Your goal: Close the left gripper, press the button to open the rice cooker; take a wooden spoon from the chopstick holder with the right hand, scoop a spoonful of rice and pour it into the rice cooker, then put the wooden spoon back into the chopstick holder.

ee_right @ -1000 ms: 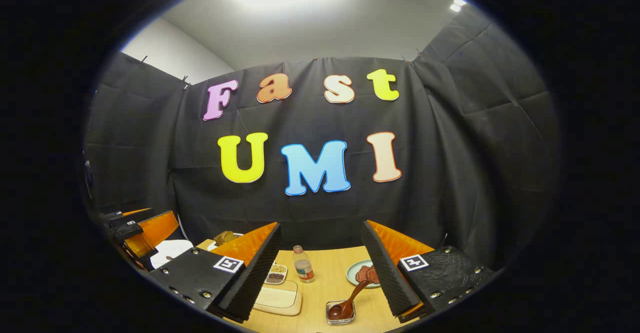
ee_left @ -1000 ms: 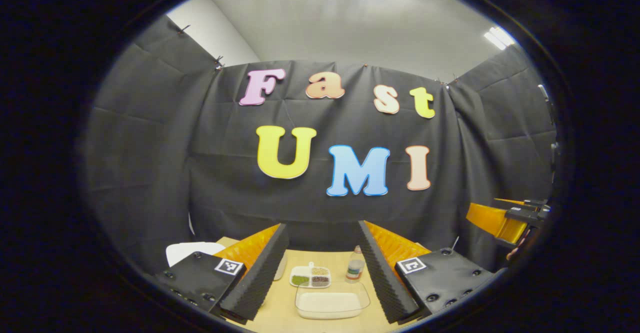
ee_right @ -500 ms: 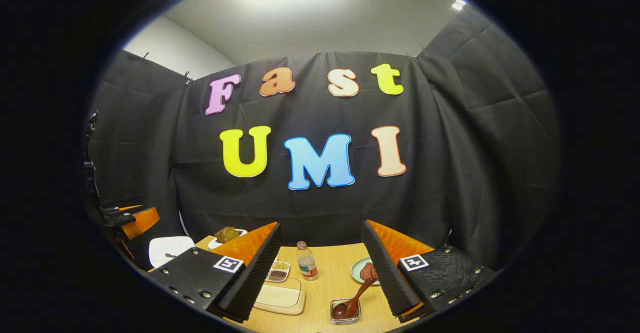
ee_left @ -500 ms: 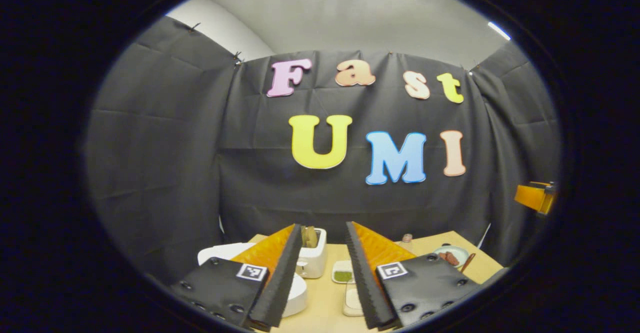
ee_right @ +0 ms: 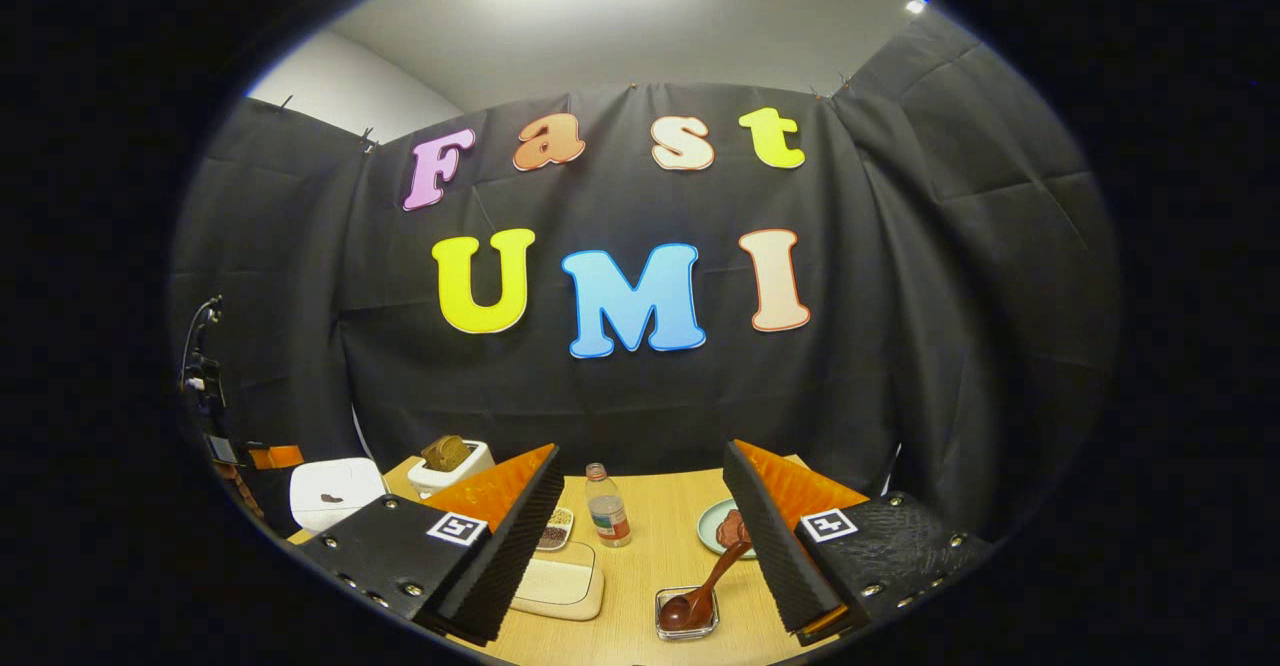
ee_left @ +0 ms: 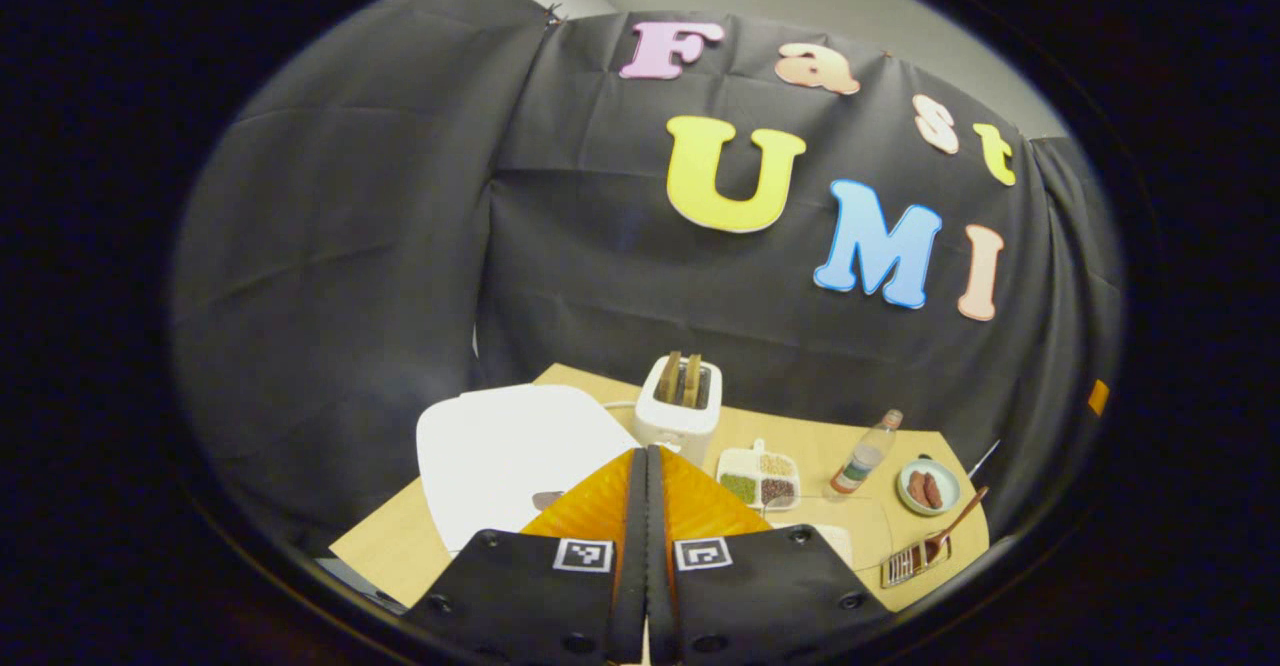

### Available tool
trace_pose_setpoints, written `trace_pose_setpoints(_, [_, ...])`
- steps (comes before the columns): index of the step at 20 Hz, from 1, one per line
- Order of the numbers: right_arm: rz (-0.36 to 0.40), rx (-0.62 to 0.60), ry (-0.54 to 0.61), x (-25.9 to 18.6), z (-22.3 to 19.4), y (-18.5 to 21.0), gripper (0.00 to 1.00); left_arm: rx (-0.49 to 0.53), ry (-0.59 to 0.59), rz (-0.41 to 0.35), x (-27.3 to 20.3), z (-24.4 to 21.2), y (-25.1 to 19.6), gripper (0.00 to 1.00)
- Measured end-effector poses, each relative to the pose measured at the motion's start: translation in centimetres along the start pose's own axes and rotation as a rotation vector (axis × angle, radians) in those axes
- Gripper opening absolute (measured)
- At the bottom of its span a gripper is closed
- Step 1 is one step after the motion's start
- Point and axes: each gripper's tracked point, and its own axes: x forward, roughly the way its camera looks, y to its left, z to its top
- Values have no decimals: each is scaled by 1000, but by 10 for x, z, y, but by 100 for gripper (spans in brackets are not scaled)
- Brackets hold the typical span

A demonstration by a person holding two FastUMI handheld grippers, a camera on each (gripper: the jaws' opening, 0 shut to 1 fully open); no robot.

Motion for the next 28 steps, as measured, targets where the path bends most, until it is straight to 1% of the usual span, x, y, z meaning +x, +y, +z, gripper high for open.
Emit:
trace_pose_setpoints(4, [-11,7,40,6,-15,2,98,0,157,7,33,-37,30,9])
trace_pose_setpoints(6, [-15,-1,44,8,-16,4,98,2,206,14,50,-51,36,9])
trace_pose_setpoints(9, [-24,-12,51,10,-18,5,98,22,236,41,71,-59,48,9])
trace_pose_setpoints(11, [-29,-9,51,11,-17,6,98,7,254,43,82,-64,51,9])
trace_pose_setpoints(14, [-39,-15,50,12,-16,3,98,3,304,63,84,-80,57,9])
trace_pose_setpoints(16, [-41,-12,53,12,-17,2,98,-6,321,77,84,-81,58,9])
trace_pose_setpoints(19, [-32,-8,54,12,-18,4,98,13,336,87,87,-79,57,9])
trace_pose_setpoints(20, [-29,-9,53,13,-17,4,98,17,318,100,85,-73,57,9])
trace_pose_setpoints(22, [-24,-13,49,11,-16,3,98,33,218,131,80,-45,57,9])
trace_pose_setpoints(25, [-18,-12,48,11,-15,0,98,57,54,172,57,14,51,10])
trace_pose_setpoints(26, [-16,-10,46,10,-14,-1,98,54,-2,179,44,35,49,12])
trace_pose_setpoints(27, [-14,-10,44,10,-14,-3,98,38,-45,164,34,53,41,12])
trace_pose_setpoints(28, [-13,-11,42,9,-13,-5,98,22,-86,147,21,69,33,17])
